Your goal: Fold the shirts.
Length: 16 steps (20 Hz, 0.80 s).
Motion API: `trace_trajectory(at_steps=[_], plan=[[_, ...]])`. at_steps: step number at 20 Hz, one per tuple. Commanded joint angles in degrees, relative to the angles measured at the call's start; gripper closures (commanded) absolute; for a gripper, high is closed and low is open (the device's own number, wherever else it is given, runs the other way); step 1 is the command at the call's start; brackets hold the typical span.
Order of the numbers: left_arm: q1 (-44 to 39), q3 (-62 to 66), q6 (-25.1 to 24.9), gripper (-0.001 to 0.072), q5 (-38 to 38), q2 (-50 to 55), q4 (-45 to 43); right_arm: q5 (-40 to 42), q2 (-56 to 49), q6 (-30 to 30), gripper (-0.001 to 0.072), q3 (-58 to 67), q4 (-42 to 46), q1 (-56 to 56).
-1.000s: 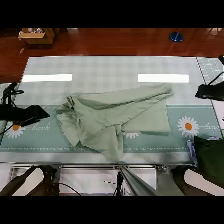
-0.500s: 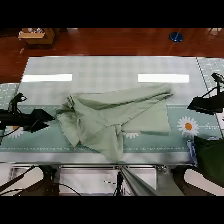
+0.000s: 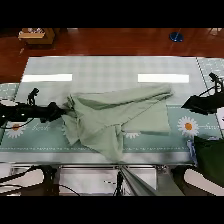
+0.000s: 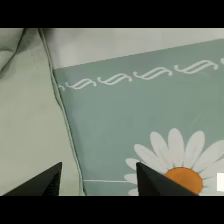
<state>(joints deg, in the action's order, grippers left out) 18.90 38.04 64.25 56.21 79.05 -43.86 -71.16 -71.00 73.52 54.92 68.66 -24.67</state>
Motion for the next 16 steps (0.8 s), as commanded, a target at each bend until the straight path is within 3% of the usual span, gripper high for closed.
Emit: trace_trajectory(at_steps=[1,6,9,16], plan=[[-4.0,0.0,0.5,0.0680,-5.6,1.5,-0.5,-2.9,0.0,-1.4,0.0180,0.0,-2.5,0.0],[-1.1,0.0,-1.3,0.0681,1.7,1.1,-1.8,-5.0,0.0,-2.4,0.0180,-0.1,-1.7,-2.9],[0.9,0.0,-3.6,0.0681,5.5,0.6,-1.8,-7.5,0.0,-5.0,0.0180,-3.5,-6.6,-10.0],[1.6,0.0,-3.8,0.0681,6.5,0.2,-1.7,-7.5,0.0,-10.2,0.0176,-18.4,-15.3,-15.8]])
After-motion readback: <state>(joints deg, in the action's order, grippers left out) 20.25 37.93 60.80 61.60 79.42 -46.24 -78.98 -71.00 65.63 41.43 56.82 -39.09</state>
